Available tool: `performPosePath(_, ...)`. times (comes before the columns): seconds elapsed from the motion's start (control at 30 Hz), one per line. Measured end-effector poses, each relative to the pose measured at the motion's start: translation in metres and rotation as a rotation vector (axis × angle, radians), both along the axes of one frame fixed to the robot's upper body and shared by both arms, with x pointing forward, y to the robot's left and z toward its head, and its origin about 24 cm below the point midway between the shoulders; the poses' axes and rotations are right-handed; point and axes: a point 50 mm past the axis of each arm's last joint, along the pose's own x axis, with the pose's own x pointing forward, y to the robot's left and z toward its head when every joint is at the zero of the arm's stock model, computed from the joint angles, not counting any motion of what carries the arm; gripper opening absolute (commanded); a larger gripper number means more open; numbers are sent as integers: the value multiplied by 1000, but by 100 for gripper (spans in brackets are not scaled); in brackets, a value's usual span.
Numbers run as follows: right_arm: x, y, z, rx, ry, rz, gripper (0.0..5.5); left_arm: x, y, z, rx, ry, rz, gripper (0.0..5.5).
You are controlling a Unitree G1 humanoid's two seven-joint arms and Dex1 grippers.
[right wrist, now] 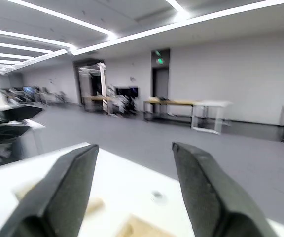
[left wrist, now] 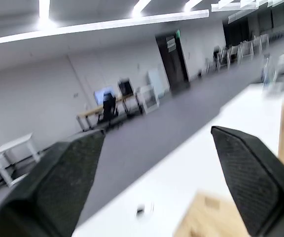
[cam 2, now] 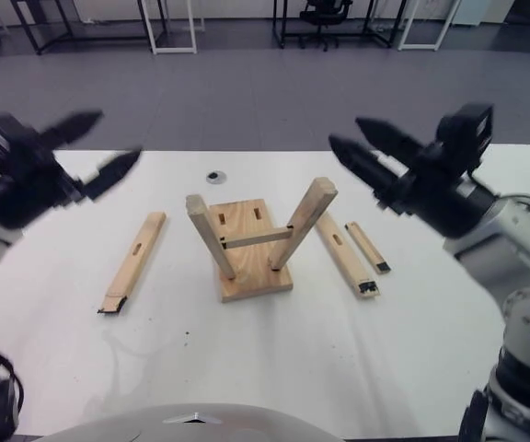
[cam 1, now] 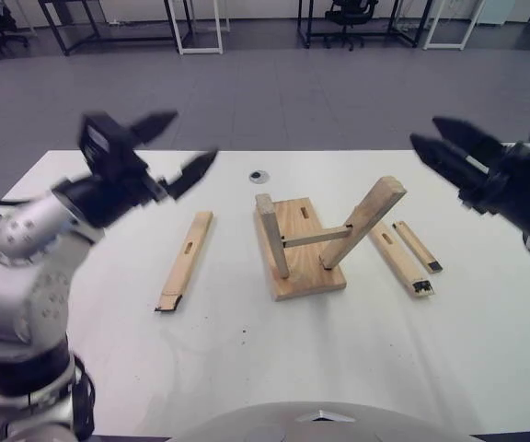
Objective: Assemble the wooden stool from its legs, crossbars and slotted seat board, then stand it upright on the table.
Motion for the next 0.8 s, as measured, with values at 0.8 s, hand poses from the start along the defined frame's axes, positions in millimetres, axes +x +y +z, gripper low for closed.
performPosePath(0.8, 41, 50, -68, 265, 349, 6, 279, 44, -87, -72, -154, 270, 79, 396)
